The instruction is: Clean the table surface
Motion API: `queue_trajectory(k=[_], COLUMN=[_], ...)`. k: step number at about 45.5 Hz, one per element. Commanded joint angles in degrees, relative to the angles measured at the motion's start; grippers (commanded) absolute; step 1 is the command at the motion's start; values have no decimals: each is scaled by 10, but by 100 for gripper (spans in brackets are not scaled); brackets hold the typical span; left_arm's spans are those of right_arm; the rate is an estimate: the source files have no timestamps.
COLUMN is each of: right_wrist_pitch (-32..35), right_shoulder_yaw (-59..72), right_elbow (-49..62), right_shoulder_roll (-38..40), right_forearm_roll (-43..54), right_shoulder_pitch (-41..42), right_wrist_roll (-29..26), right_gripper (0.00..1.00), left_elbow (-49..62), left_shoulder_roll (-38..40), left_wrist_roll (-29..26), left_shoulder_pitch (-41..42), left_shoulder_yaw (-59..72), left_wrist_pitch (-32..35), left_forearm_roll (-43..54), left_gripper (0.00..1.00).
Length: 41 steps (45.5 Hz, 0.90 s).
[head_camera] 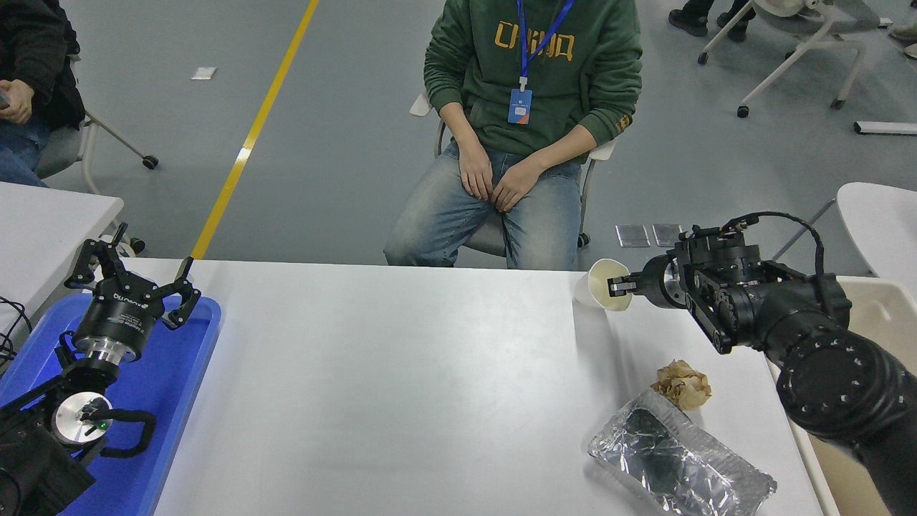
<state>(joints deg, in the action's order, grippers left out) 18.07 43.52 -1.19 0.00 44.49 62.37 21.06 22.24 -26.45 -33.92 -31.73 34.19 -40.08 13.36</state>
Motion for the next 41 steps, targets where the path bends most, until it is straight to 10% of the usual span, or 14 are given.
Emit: queue_trajectory(k=[1,21,41], right_wrist_pitch=[20,274,277], right_shoulder_yaw=[-8,-7,10], right_elbow=[10,294,340], right_shoulder_roll=[0,0,0], right_forearm_roll=[-18,-41,-82], right_shoulder_pitch=[6,-1,-50], right_wrist_roll=[14,177,188], right_gripper=[0,0,0], left_elbow=[0,0,0], left_shoulder_roll=[0,0,0], left_wrist_roll=[0,0,-1], left_shoulder_pitch=[0,1,1], left_shoulder_yaw=[0,-1,-1], left_wrist_pitch=[0,0,0], left_forearm_roll=[0,0,0], left_gripper=[100,100,100])
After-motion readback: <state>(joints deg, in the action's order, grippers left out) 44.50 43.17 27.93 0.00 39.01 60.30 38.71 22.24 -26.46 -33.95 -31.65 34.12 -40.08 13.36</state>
